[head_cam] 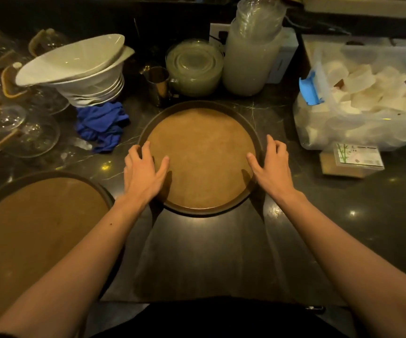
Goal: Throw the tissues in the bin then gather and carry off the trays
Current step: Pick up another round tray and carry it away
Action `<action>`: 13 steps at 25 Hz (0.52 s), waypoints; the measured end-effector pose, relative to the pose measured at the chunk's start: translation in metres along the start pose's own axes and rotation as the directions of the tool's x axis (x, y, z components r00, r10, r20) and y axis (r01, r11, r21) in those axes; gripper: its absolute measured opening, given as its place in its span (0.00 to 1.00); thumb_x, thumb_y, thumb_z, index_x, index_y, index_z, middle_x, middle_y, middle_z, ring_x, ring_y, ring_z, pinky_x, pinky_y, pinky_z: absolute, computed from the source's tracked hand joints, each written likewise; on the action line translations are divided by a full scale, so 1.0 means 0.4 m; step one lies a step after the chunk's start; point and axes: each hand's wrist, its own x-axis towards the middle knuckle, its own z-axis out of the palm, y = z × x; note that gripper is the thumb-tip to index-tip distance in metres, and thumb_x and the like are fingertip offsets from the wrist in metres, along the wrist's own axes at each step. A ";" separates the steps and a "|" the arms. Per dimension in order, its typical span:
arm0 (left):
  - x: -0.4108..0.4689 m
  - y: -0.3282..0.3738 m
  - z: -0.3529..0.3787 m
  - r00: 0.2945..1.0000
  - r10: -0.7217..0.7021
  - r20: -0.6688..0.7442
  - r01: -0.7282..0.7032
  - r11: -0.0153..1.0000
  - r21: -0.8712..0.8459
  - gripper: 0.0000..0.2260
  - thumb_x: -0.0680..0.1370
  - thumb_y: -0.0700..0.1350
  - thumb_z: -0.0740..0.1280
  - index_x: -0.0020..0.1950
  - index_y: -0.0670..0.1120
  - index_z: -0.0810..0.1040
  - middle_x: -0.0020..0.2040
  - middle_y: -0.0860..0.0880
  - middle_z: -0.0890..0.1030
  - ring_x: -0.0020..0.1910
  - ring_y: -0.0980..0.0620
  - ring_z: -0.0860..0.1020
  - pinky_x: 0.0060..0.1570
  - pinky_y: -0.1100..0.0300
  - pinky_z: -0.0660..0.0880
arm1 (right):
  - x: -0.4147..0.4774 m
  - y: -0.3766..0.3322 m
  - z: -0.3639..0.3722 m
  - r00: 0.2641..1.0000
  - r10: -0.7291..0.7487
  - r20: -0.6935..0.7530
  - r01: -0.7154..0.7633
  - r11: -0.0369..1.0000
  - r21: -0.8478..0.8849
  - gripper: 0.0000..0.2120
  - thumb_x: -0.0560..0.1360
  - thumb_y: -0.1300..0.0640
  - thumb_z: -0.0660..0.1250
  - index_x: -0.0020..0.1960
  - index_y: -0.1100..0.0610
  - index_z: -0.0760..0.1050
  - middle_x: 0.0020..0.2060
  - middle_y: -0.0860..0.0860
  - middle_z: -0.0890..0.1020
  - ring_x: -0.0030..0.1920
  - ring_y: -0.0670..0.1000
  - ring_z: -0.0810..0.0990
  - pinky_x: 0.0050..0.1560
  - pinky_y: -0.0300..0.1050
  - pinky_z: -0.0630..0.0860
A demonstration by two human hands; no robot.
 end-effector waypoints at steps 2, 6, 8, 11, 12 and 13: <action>0.036 -0.008 0.010 0.999 -0.037 0.020 0.037 0.999 -0.002 0.33 0.78 0.62 0.59 0.77 0.46 0.56 0.74 0.37 0.59 0.72 0.35 0.61 0.68 0.40 0.64 | 0.021 0.006 0.012 0.999 0.044 0.031 -0.044 0.999 0.004 0.36 0.78 0.41 0.62 0.78 0.56 0.52 0.73 0.58 0.60 0.72 0.59 0.63 0.66 0.59 0.70; 0.086 -0.037 0.026 0.992 -0.118 0.044 0.117 0.993 0.015 0.37 0.77 0.64 0.60 0.78 0.45 0.54 0.74 0.35 0.59 0.71 0.34 0.60 0.67 0.40 0.63 | 0.047 0.014 0.039 0.993 0.105 0.060 -0.107 0.994 0.025 0.37 0.77 0.41 0.63 0.78 0.56 0.52 0.73 0.58 0.60 0.72 0.60 0.63 0.66 0.59 0.70; 0.102 -0.047 0.033 0.989 -0.137 0.056 0.135 0.990 0.030 0.37 0.77 0.64 0.60 0.78 0.45 0.54 0.73 0.35 0.61 0.70 0.34 0.61 0.65 0.40 0.64 | 0.056 0.017 0.053 0.989 0.128 0.074 -0.132 0.990 0.042 0.38 0.77 0.41 0.64 0.78 0.56 0.53 0.73 0.58 0.61 0.72 0.59 0.63 0.66 0.59 0.70; 0.117 -0.044 0.039 0.986 -0.156 0.057 0.156 0.988 -0.004 0.37 0.77 0.63 0.61 0.78 0.45 0.52 0.71 0.37 0.61 0.69 0.35 0.64 0.60 0.40 0.69 | 0.065 0.018 0.067 0.985 0.158 0.071 -0.162 0.985 0.056 0.39 0.76 0.41 0.65 0.78 0.57 0.53 0.70 0.57 0.63 0.70 0.58 0.66 0.65 0.56 0.70; 0.123 -0.042 0.040 0.986 -0.159 0.051 0.159 0.987 -0.012 0.37 0.77 0.63 0.61 0.78 0.44 0.52 0.71 0.37 0.61 0.68 0.35 0.65 0.59 0.40 0.69 | 0.068 0.018 0.073 0.982 0.174 0.069 -0.178 0.982 0.058 0.39 0.76 0.41 0.66 0.78 0.56 0.53 0.70 0.57 0.64 0.69 0.58 0.68 0.64 0.55 0.70; 0.129 -0.042 0.040 0.986 -0.161 0.046 0.162 0.987 -0.017 0.38 0.77 0.63 0.62 0.77 0.44 0.53 0.71 0.37 0.61 0.68 0.35 0.66 0.59 0.40 0.70 | 0.070 0.017 0.077 0.980 0.189 0.067 -0.193 0.980 0.055 0.40 0.75 0.41 0.66 0.78 0.56 0.53 0.69 0.57 0.64 0.68 0.58 0.69 0.63 0.55 0.70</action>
